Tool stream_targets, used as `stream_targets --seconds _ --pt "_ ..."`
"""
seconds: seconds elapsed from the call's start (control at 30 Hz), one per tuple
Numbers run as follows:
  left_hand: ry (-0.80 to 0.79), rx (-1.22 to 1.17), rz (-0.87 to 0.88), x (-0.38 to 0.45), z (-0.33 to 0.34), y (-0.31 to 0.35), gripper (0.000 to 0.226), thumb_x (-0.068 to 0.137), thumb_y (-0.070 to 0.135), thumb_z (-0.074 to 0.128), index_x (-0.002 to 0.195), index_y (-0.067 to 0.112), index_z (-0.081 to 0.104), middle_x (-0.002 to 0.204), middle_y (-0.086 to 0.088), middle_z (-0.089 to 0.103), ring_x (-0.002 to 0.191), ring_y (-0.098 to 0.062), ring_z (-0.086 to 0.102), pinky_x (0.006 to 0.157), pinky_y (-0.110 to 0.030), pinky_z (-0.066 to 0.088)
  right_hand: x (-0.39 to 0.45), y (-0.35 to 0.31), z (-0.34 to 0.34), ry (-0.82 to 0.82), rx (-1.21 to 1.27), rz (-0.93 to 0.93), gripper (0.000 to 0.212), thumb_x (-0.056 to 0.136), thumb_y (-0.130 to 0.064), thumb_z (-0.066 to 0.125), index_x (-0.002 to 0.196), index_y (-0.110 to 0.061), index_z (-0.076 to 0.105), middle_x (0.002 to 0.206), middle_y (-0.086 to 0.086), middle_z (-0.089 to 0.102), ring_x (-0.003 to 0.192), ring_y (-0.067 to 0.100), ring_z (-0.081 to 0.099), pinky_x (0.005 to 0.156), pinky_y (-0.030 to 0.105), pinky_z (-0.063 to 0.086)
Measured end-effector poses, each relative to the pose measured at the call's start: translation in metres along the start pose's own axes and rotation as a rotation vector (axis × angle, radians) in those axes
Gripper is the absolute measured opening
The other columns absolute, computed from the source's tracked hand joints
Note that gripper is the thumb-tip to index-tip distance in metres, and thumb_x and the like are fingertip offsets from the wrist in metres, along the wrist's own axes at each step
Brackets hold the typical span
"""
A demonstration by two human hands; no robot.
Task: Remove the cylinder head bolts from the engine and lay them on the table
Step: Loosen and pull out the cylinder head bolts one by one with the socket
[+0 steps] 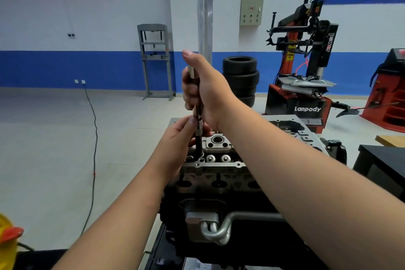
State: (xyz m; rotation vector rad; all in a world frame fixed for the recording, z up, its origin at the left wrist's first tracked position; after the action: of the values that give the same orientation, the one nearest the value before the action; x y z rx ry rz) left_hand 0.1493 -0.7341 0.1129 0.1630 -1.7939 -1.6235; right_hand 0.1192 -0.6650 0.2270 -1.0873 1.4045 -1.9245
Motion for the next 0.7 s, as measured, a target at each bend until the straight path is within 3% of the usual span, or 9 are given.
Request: stream_targets --seconds 0.07,0.13,0.23,0.3,0.37,0.47,0.57,0.7 --pt "0.094 -0.027 0.025 0.001 -0.007 0.001 0.023 0.085 0.056 0.068 0.090 0.035 0.075 0.088 0.003 0.074 0.085 -0.014 0.071 0.077 -0.035 0.050 -0.003 0.002 -0.008 0.124 -0.027 -0.024 0.040 0.095 -0.051 0.057 0.081 -0.014 0.054 0.062 0.000 0.051 0.056 0.015 0.042 0.059 0.029 0.035" --pt "0.191 -0.039 0.048 0.000 -0.015 0.002 0.022 0.081 0.036 0.078 0.093 0.022 0.067 0.077 0.002 0.069 0.072 -0.014 0.063 0.068 -0.033 0.050 -0.007 -0.001 -0.008 0.200 -0.083 -0.113 0.036 0.098 -0.050 0.054 0.091 -0.015 0.058 0.077 0.003 0.063 0.063 0.011 0.055 0.062 0.025 0.046" --pt "0.169 -0.013 0.083 0.001 -0.013 0.005 0.032 0.075 0.022 0.080 0.102 0.011 0.065 0.087 -0.014 0.070 0.079 -0.023 0.060 0.070 -0.042 0.051 -0.010 -0.006 0.004 0.159 -0.171 -0.253 0.042 0.097 -0.050 0.057 0.080 -0.013 0.047 0.069 -0.003 0.048 0.057 0.005 0.043 0.056 0.018 0.041" --pt "0.106 -0.049 0.087 0.000 -0.008 0.006 0.024 0.078 0.037 0.080 0.100 0.031 0.074 0.092 -0.002 0.076 0.085 -0.014 0.068 0.074 -0.032 0.054 -0.006 -0.010 0.003 0.130 -0.183 -0.240 0.045 0.096 -0.053 0.056 0.076 -0.014 0.045 0.063 0.000 0.037 0.053 0.011 0.033 0.053 0.029 0.033" --pt "0.045 -0.082 0.047 -0.002 -0.004 0.005 0.023 0.082 0.056 0.068 0.100 0.043 0.076 0.099 0.006 0.077 0.091 -0.010 0.072 0.078 -0.027 0.055 0.002 -0.004 0.003 0.022 -0.068 -0.115 0.047 0.097 -0.051 0.049 0.066 -0.016 0.044 0.056 0.001 0.031 0.050 0.016 0.023 0.055 0.036 0.019" --pt "-0.005 -0.040 -0.006 0.000 -0.001 -0.001 0.038 0.087 0.065 0.055 0.103 0.038 0.077 0.107 0.000 0.077 0.097 -0.016 0.072 0.087 -0.038 0.052 0.006 0.001 0.007 -0.115 0.061 0.000 0.046 0.098 -0.045 0.043 0.061 -0.018 0.042 0.052 -0.003 0.025 0.052 0.017 0.015 0.057 0.036 0.012" --pt "0.017 0.004 0.008 0.000 0.000 0.000 0.040 0.089 0.067 0.053 0.093 0.037 0.078 0.099 0.001 0.077 0.095 -0.018 0.072 0.093 -0.049 0.051 0.007 0.002 0.004 -0.111 0.051 -0.027 0.044 0.097 -0.045 0.045 0.062 -0.018 0.044 0.052 -0.004 0.027 0.052 0.016 0.019 0.054 0.034 0.017" --pt "0.107 -0.012 0.042 -0.002 -0.007 0.004 0.035 0.087 0.062 0.059 0.095 0.032 0.076 0.093 -0.002 0.075 0.092 -0.020 0.072 0.085 -0.046 0.052 0.005 0.011 0.006 -0.082 0.052 -0.020 0.051 0.093 -0.062 0.047 0.067 -0.018 0.049 0.054 -0.003 0.036 0.049 0.013 0.028 0.052 0.031 0.024"
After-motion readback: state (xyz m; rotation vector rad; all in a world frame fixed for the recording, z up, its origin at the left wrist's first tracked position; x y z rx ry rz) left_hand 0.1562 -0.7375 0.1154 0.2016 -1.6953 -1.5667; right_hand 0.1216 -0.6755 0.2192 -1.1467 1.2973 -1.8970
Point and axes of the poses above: each hand's wrist, its own x-axis towards the middle knuckle, its own z-axis out of the palm, y = z × x, the point moved 10 cm from there along x, towards the middle knuckle
